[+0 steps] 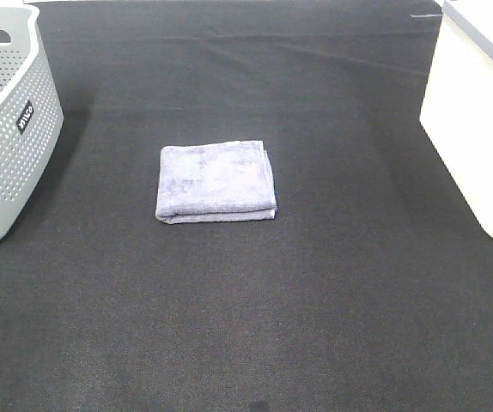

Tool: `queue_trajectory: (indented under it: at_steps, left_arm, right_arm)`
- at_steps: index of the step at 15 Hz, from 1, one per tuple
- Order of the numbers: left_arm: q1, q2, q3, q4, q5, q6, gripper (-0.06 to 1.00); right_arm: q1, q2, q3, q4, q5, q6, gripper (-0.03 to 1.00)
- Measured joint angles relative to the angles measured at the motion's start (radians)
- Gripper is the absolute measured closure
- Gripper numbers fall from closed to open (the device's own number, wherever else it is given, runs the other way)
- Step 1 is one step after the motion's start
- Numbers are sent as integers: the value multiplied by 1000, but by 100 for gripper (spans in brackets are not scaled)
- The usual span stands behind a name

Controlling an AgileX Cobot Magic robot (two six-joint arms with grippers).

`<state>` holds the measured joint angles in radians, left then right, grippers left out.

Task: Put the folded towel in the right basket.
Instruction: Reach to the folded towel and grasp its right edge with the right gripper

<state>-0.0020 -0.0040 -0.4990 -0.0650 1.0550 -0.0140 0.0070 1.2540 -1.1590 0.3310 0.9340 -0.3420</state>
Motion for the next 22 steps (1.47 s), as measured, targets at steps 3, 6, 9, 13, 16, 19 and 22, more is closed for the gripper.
queue_trajectory:
  at_steps: [3, 6, 9, 13, 16, 19, 22]
  left_arm:
    - [0, 0, 0, 0, 0, 0, -2]
    - [0, 0, 0, 0, 0, 0, -2]
    - [0, 0, 0, 0, 0, 0, -2]
    - [0, 0, 0, 0, 0, 0, -2]
    - [0, 0, 0, 0, 0, 0, -2]
    - [0, 0, 0, 0, 0, 0, -2]
    - [0, 0, 0, 0, 0, 0, -2]
  right_arm:
    - [56, 206, -184, 21, 50, -9, 28]
    - [170, 388, -356, 8, 57, 16, 28]
    - [198, 609, -559, 15, 119, 72, 28]
    - [198, 850, -780, 96, 244, 75, 27]
    - [198, 988, -875, 159, 267, 75, 25]
    - [198, 1114, -924, 239, 274, 78, 25]
    - [198, 1192, -928, 254, 275, 78, 25]
